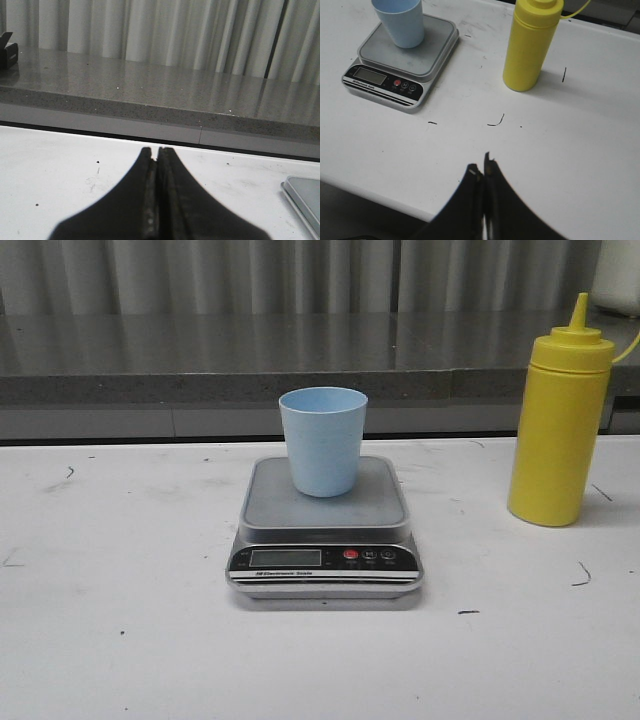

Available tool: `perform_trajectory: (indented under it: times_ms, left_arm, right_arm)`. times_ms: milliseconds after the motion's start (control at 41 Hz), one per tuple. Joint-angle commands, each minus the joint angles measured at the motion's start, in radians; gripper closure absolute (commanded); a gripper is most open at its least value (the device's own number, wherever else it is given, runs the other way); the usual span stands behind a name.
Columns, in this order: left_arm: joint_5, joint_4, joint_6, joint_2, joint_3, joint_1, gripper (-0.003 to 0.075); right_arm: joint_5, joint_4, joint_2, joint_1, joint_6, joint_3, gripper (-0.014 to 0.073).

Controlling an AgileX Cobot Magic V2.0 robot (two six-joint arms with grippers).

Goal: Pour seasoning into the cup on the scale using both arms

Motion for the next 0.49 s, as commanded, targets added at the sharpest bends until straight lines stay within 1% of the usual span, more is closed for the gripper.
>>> perform_trajectory:
  times_ms: [0, 464]
  left_arm:
    - [-0.092, -0.003, -0.007, -0.018, 0.025, -0.018, 0.074]
    - [-0.092, -0.003, -0.007, -0.018, 0.025, -0.027, 0.074]
  right_arm:
    - [-0.064, 0.0, 0.007, 0.0, -0.005, -0.022, 0.0662]
    - [-0.064, 0.0, 0.007, 0.0, -0.005, -0.022, 0.0662]
